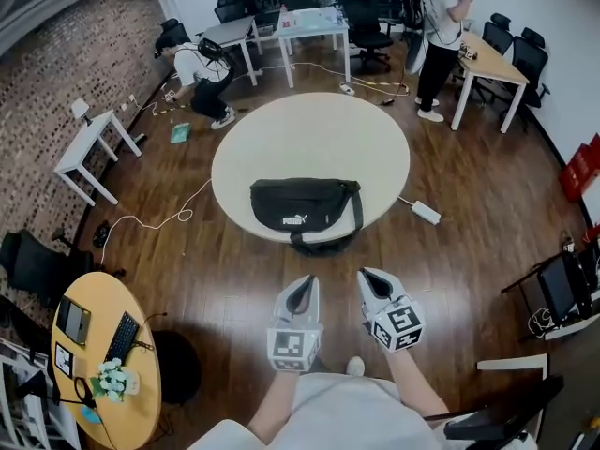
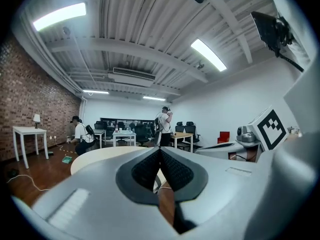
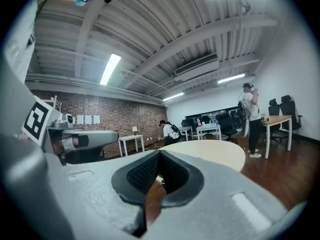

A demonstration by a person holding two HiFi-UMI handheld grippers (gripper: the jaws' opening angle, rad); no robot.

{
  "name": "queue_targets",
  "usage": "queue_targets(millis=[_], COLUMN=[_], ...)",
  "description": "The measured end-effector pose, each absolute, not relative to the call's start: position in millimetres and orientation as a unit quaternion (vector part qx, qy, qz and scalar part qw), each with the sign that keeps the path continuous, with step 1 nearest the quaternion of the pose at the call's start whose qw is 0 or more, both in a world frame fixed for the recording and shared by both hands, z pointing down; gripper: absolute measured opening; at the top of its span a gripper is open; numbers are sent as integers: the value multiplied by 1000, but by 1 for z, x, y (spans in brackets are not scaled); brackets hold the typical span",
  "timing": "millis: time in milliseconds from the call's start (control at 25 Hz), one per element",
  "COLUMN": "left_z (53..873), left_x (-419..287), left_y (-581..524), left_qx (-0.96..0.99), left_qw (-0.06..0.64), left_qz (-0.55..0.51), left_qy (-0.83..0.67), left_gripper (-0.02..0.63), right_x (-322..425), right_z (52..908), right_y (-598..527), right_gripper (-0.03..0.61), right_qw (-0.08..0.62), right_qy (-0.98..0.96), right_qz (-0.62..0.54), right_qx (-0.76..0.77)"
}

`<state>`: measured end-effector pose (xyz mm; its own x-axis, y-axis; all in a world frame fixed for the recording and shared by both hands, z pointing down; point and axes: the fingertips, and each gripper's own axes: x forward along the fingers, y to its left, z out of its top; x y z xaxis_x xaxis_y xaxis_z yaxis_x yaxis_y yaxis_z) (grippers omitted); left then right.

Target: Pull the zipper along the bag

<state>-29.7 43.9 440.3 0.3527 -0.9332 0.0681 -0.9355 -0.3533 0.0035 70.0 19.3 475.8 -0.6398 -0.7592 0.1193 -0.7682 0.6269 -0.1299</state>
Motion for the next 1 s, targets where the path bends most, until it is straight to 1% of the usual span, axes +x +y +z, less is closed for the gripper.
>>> queue_targets(millis=[160,360,600,680,800,1000], left_z=[445,450,428,434,457,491], left_x=[-39,-61,-89,-88,-75,-33], left_y=[-24,-129,-248,-276,-303,-329], left_qx=[827,841,866,873,878,882], left_qw=[26,20,5,14,52,66], left_qz=[17,15,4,5,24,73], left_qy=[-562,-540,-499,-488,-476,-462], left_gripper=[15,15,15,15,15,15], right_x=[55,44,37,42,60,115], right_z=[485,494,470,477,503,546], right_y=[-38,-139,-247,-269,-287,-329], right_gripper=[-8,-8,-8,-8,-8,-8], right_qw=[36,53,53,65,89,130], right_qy=[-903,-888,-863,-856,-844,-830], right_qz=[80,79,54,54,82,133], right_qx=[421,451,499,510,523,525])
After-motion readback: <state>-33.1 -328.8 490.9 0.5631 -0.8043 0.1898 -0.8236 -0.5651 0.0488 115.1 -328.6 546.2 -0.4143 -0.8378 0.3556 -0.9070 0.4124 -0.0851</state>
